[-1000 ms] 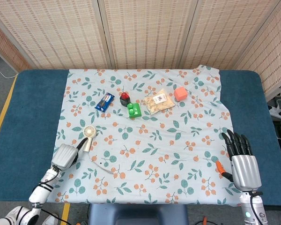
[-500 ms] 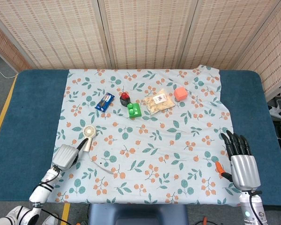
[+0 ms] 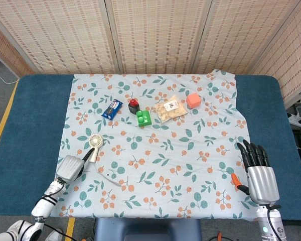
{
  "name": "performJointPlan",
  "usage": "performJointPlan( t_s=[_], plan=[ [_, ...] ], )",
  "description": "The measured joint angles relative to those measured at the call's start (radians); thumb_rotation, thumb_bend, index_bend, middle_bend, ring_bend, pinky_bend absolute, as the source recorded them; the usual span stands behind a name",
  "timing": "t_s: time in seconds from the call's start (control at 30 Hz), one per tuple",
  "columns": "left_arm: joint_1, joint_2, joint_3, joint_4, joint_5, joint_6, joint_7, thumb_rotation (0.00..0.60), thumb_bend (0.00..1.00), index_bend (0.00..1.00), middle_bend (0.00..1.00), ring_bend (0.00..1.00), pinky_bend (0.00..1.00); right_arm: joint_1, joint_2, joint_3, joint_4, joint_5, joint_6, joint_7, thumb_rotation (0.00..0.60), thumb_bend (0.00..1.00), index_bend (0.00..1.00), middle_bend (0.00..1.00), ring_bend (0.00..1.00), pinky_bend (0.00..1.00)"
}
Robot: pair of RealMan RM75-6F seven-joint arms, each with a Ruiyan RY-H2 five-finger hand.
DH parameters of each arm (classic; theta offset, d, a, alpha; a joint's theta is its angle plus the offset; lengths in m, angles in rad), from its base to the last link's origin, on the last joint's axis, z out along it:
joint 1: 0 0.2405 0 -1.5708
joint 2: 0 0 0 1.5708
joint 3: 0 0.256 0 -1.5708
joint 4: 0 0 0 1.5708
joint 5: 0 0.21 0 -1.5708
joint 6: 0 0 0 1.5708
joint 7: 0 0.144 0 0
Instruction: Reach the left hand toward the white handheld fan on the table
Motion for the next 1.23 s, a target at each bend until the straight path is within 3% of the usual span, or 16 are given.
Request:
performJointPlan(
  t_s=[0.3, 0.4, 0.53, 0.6, 0.67, 0.77, 0.83, 0.87, 0.97, 1.0, 1.17, 1.23],
  plan=[
    [-0.012, 0.030, 0.001, -0.036, -0.025, -0.045, 0.053, 0.600, 0.73, 0.01, 0.98, 0.86, 1.00, -0.003, 0.000, -0.002, -0.007, -0.001, 0.006, -0.009, 0.600, 0.19, 0.00, 0.00, 0.00, 0.00],
    [-0.009, 0.042, -0.002, -0.057, -0.008, 0.001, 0.048, 0.600, 0.73, 0.00, 0.94, 0.83, 0.99, -0.004, 0.000, -0.003, -0.011, -0.002, 0.007, -0.015, 0.600, 0.19, 0.00, 0.00, 0.00, 0.00],
    [0.007, 0.073, -0.008, -0.115, 0.050, 0.144, 0.010, 0.600, 0.68, 0.00, 0.79, 0.73, 0.93, -0.005, -0.001, -0.007, -0.018, -0.007, 0.007, -0.019, 0.600, 0.19, 0.00, 0.00, 0.00, 0.00],
    [0.019, 0.098, -0.011, -0.160, 0.078, 0.220, -0.005, 0.600, 0.60, 0.00, 0.67, 0.64, 0.86, -0.006, 0.000, -0.008, -0.021, -0.010, 0.009, -0.020, 0.600, 0.19, 0.00, 0.00, 0.00, 0.00],
    [0.038, 0.141, -0.009, -0.232, 0.106, 0.298, -0.014, 0.600, 0.49, 0.00, 0.51, 0.49, 0.72, -0.007, 0.001, -0.010, -0.025, -0.016, 0.012, -0.024, 0.600, 0.19, 0.00, 0.00, 0.00, 0.00],
    [0.083, 0.227, 0.014, -0.361, 0.136, 0.364, -0.034, 0.600, 0.40, 0.00, 0.20, 0.14, 0.34, -0.011, 0.004, -0.012, -0.034, -0.022, 0.018, -0.031, 0.600, 0.19, 0.00, 0.00, 0.00, 0.00],
    [0.135, 0.304, 0.055, -0.451, 0.148, 0.402, -0.069, 0.600, 0.36, 0.00, 0.05, 0.01, 0.18, -0.014, 0.006, -0.014, -0.041, -0.024, 0.021, -0.038, 0.600, 0.18, 0.00, 0.00, 0.00, 0.00],
    [0.161, 0.337, 0.077, -0.482, 0.150, 0.418, -0.090, 0.585, 0.33, 0.00, 0.01, 0.00, 0.13, -0.015, 0.007, -0.015, -0.043, -0.024, 0.022, -0.040, 0.600, 0.19, 0.00, 0.00, 0.00, 0.00],
    [0.249, 0.423, 0.132, -0.539, 0.138, 0.447, -0.162, 0.349, 0.28, 0.00, 0.00, 0.00, 0.09, -0.016, 0.007, -0.016, -0.048, -0.025, 0.021, -0.046, 0.600, 0.19, 0.00, 0.00, 0.00, 0.00],
    [0.264, 0.438, 0.140, -0.551, 0.131, 0.450, -0.174, 0.304, 0.27, 0.00, 0.00, 0.00, 0.09, -0.016, 0.006, -0.017, -0.048, -0.024, 0.019, -0.046, 0.600, 0.19, 0.00, 0.00, 0.00, 0.00],
    [0.305, 0.533, 0.167, -0.646, 0.096, 0.468, -0.200, 0.277, 0.27, 0.00, 0.00, 0.00, 0.09, -0.009, 0.000, -0.018, -0.052, -0.023, 0.005, -0.041, 0.600, 0.19, 0.00, 0.00, 0.00, 0.00],
    [0.316, 0.554, 0.167, -0.653, 0.101, 0.480, -0.192, 0.312, 0.28, 0.00, 0.00, 0.00, 0.09, -0.009, 0.001, -0.019, -0.052, -0.027, 0.005, -0.040, 0.600, 0.19, 0.00, 0.00, 0.00, 0.00]
  ],
)
